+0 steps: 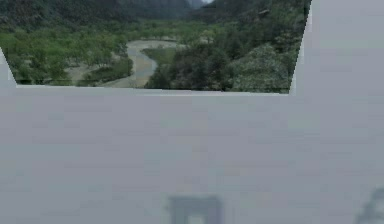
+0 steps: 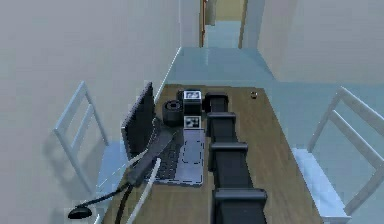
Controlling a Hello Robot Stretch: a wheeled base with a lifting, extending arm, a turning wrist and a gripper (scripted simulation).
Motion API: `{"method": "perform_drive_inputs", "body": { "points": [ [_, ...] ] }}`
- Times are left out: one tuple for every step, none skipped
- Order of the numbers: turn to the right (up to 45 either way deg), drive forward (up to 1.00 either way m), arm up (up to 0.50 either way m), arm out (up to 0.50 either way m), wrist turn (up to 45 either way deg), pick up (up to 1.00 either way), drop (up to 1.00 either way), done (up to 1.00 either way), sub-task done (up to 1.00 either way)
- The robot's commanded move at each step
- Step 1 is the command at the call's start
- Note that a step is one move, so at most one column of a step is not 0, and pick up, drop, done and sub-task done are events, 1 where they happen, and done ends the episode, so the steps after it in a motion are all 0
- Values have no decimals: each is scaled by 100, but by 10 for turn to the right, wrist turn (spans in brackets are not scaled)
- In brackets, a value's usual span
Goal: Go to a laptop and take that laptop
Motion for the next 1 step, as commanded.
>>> {"method": "perform_drive_inputs", "body": {
  "points": [
    [0,0,0,0,450,0,0,0,0]
  ]
}}
